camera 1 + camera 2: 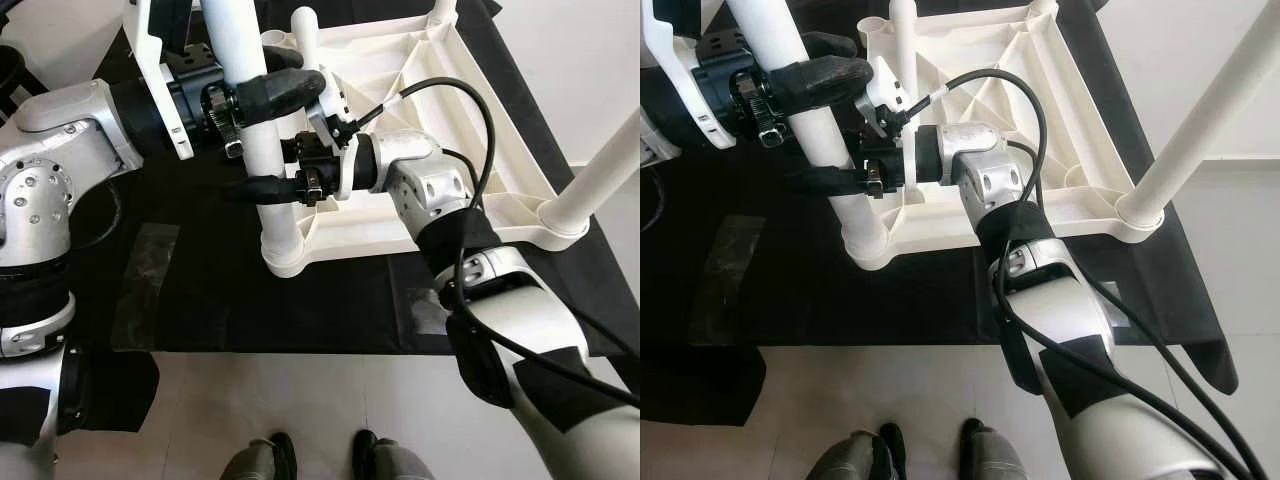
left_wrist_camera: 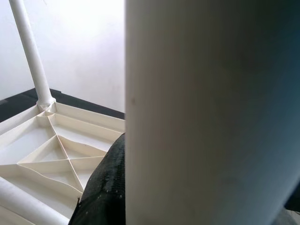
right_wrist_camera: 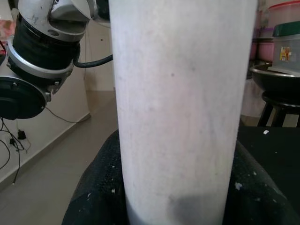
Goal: Building children table
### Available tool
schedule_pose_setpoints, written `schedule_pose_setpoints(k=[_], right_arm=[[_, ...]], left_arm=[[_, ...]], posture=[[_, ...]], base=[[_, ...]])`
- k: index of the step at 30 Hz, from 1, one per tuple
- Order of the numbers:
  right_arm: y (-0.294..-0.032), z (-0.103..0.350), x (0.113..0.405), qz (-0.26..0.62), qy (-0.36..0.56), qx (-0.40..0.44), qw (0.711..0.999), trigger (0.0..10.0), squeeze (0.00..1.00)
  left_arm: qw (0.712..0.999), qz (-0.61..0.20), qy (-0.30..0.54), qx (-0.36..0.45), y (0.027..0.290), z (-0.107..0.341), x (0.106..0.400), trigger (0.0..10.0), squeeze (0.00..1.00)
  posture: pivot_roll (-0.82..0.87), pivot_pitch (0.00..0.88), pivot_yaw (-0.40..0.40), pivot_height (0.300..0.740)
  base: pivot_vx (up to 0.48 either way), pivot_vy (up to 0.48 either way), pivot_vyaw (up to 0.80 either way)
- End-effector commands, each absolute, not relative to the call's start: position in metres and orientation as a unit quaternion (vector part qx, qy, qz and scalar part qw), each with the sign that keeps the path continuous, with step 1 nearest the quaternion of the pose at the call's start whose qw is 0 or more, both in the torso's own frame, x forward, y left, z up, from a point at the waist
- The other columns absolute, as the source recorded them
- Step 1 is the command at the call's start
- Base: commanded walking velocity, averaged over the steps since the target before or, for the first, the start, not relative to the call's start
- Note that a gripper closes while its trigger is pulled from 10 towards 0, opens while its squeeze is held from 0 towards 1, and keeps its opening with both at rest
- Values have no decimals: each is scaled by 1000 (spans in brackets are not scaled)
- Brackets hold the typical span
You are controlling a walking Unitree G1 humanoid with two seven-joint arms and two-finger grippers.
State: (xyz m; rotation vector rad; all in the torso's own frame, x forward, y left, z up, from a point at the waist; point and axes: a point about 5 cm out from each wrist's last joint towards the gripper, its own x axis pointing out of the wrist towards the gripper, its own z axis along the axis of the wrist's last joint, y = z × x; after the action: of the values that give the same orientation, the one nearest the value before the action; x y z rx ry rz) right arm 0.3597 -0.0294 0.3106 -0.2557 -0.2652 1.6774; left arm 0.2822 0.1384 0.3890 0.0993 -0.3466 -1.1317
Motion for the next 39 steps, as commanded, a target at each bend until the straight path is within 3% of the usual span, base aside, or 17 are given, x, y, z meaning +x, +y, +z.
schedule_pose_setpoints(k=[1,2,3,4,6,7,8,9,10,11,12,13,14,19,32,33,39], right_arm=[[-21,304,357,756,-102,-133,633,0,0],[-21,304,358,750,-103,-136,639,0,0],[-21,304,358,750,-103,-136,639,0,0],[-21,303,360,738,-104,-141,651,0,0],[-21,303,361,730,-105,-144,660,0,0],[-21,301,365,707,-102,-150,683,0,0],[-20,297,368,672,-95,-168,715,0,0],[-20,297,368,672,-95,-168,715,0,0],[-16,292,369,640,-90,-176,742,0,0],[-5,286,379,502,-88,-107,853,0,0],[1,270,374,418,-83,-95,900,0,0],[1,270,374,418,-83,-95,900,0,0],[7,250,361,372,-72,-86,921,0,0],[17,214,336,355,-43,-56,932,0,0],[30,220,337,338,-50,-29,939,0,0],[30,220,336,335,-49,-30,941,0,0],[31,224,327,327,-51,-26,943,0,0]], left_arm=[[814,-559,-153,43,129,383,281,0,0],[815,-557,-155,43,130,383,282,706,1000],[815,-557,-155,43,130,383,282,706,1000],[820,-549,-156,43,131,383,283,9059,1000],[824,-543,-156,43,132,383,283,9059,1000],[829,-536,-159,39,134,384,285,10000,1000],[840,-516,-163,37,137,386,287,10000,1000],[840,-516,-163,37,137,386,287,10000,1000],[849,-500,-164,41,141,388,290,10000,600],[854,-492,-166,33,145,390,291,10000,0],[858,-485,-166,31,149,391,292,10000,0],[858,-485,-166,31,149,391,292,10000,0],[859,-484,-167,29,151,392,292,10000,0],[858,-486,-166,31,151,391,294,10000,0],[849,-499,-166,38,143,391,290,10000,0],[849,-500,-166,36,143,391,290,0,0],[848,-502,-166,34,144,390,289,0,0]], posture=[[-117,286,48,740],[-124,284,45,740],[-124,284,45,740],[-127,284,44,740],[-129,285,42,740],[-136,284,34,740],[-142,283,22,740],[-142,283,22,740],[-144,284,20,740],[-168,289,15,740],[-174,288,15,740],[-174,288,15,740],[-174,288,26,740],[-164,264,29,740],[-157,216,37,740],[-158,215,37,740],[-158,213,38,740]], base=[[0,0,0],[0,0,0],[0,0,0],[0,0,0],[0,0,0],[0,0,0],[0,0,0],[0,0,0],[0,0,0],[0,0,0],[0,0,0],[0,0,0],[0,0,0],[0,0,0],[0,0,0],[0,0,0],[0,0,0]])
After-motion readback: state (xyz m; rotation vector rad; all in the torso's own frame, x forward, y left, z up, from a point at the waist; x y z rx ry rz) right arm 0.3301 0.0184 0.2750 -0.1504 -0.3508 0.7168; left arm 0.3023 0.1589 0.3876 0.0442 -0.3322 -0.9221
